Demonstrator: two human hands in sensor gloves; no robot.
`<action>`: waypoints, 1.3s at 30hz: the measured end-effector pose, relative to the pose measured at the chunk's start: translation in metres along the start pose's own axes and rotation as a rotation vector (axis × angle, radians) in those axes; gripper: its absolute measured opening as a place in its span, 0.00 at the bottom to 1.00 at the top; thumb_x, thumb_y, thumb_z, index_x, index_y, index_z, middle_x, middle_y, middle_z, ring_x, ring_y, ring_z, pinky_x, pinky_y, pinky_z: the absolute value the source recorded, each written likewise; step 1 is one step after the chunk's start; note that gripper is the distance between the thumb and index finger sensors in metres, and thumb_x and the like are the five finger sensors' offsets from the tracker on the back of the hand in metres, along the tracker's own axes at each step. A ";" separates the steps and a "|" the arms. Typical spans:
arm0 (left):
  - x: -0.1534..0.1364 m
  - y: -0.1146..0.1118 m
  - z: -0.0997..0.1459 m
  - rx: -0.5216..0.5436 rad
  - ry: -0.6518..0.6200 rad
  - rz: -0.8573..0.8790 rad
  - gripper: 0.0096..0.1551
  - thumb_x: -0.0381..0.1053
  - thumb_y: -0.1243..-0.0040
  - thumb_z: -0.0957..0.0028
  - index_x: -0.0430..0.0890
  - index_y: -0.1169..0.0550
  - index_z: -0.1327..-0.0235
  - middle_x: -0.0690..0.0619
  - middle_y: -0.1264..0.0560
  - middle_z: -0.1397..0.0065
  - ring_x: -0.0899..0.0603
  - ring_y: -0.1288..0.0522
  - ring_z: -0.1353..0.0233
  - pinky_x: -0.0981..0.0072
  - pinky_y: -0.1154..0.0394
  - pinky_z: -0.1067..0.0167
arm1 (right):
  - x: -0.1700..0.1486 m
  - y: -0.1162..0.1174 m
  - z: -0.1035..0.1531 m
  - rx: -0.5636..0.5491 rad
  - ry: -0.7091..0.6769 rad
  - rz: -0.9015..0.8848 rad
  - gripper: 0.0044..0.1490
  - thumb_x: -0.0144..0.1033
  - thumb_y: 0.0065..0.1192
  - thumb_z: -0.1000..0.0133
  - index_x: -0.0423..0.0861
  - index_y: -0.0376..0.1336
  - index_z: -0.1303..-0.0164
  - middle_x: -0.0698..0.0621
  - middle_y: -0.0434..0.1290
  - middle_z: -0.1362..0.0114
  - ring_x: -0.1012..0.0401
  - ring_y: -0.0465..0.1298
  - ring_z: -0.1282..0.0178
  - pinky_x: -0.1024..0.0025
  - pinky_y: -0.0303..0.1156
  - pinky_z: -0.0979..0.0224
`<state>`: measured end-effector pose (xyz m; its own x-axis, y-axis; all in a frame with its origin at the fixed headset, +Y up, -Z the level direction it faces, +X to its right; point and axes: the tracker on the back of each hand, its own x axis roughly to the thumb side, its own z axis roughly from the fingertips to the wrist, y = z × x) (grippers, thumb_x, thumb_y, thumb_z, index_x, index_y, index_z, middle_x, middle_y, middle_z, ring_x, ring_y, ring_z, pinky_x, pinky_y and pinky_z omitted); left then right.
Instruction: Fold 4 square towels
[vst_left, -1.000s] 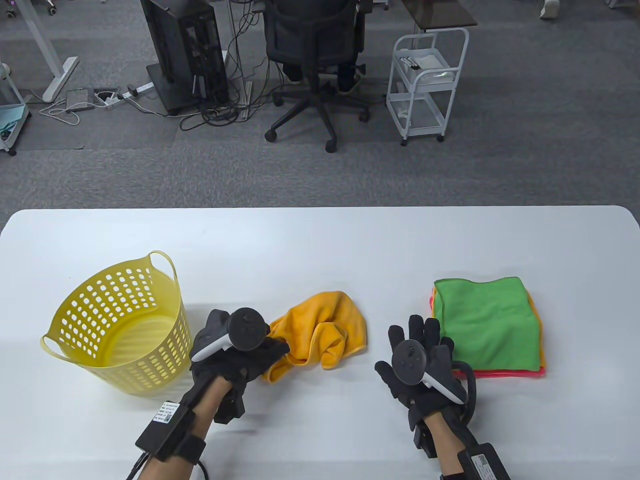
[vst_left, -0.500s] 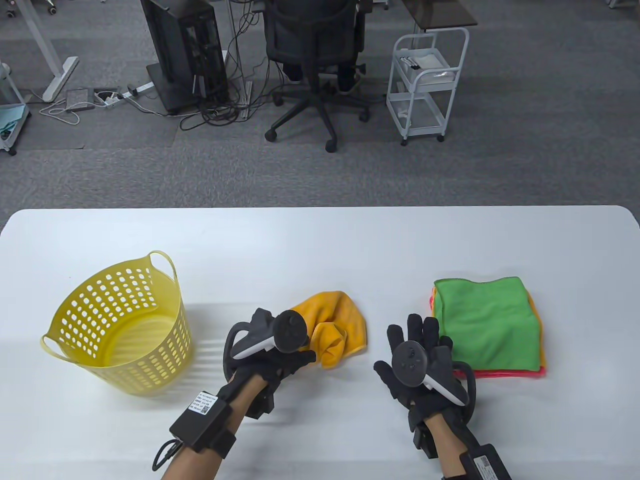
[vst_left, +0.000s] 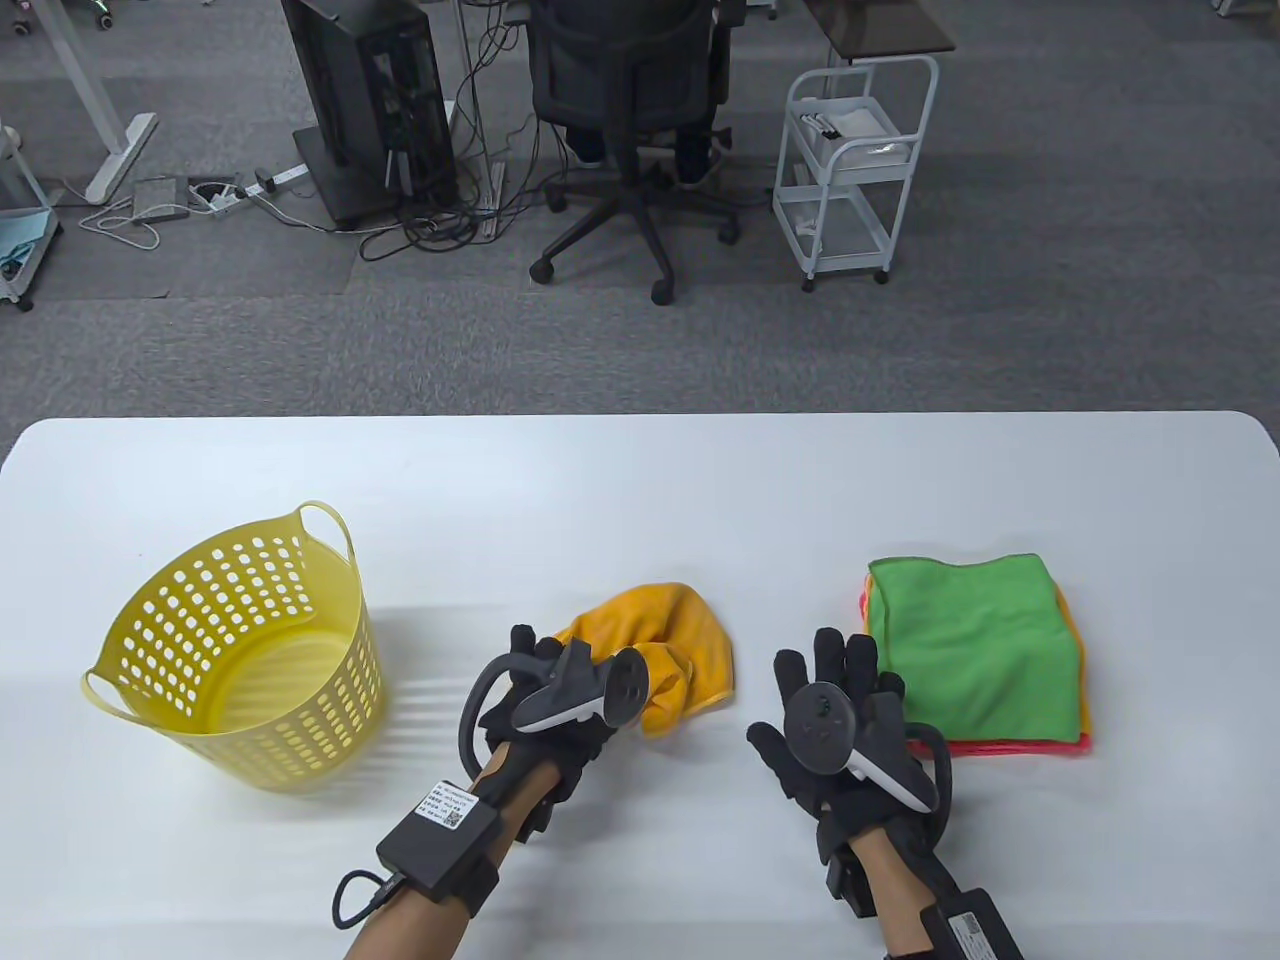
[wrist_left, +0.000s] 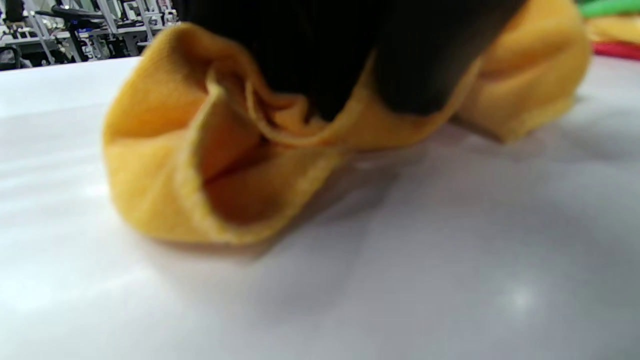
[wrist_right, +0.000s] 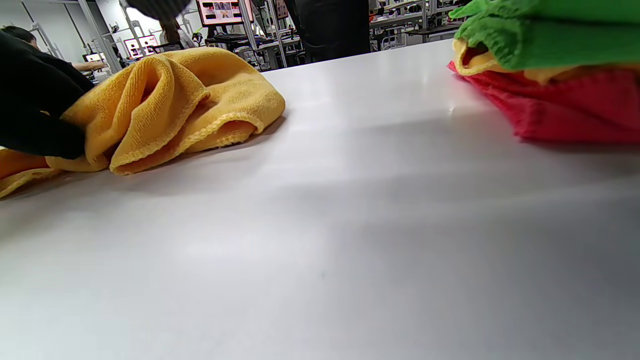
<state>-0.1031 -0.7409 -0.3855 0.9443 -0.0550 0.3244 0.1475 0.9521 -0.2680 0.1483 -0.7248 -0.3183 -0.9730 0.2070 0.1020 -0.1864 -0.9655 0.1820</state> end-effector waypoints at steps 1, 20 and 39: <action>-0.004 0.002 0.002 0.018 0.005 0.035 0.21 0.55 0.37 0.39 0.47 0.17 0.39 0.42 0.29 0.22 0.27 0.37 0.22 0.26 0.57 0.26 | 0.000 0.000 0.000 -0.001 0.000 0.000 0.52 0.59 0.49 0.33 0.42 0.36 0.11 0.34 0.25 0.11 0.36 0.24 0.18 0.31 0.30 0.24; -0.032 0.089 0.069 0.507 -0.112 0.289 0.20 0.53 0.38 0.38 0.53 0.18 0.35 0.45 0.23 0.25 0.30 0.30 0.24 0.28 0.48 0.24 | 0.062 -0.049 0.010 -0.150 -0.223 -0.131 0.52 0.57 0.58 0.34 0.40 0.43 0.11 0.33 0.34 0.08 0.34 0.32 0.14 0.29 0.35 0.22; -0.030 0.097 0.077 0.529 -0.145 0.276 0.20 0.56 0.35 0.40 0.51 0.15 0.40 0.46 0.21 0.26 0.31 0.29 0.24 0.28 0.47 0.24 | 0.111 -0.085 -0.030 -0.243 -0.222 -0.141 0.27 0.40 0.79 0.41 0.41 0.72 0.35 0.46 0.85 0.44 0.62 0.85 0.65 0.73 0.78 0.63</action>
<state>-0.1399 -0.6237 -0.3513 0.8718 0.2212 0.4371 -0.2979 0.9477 0.1147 0.0517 -0.6248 -0.3515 -0.8869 0.3447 0.3077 -0.3699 -0.9287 -0.0258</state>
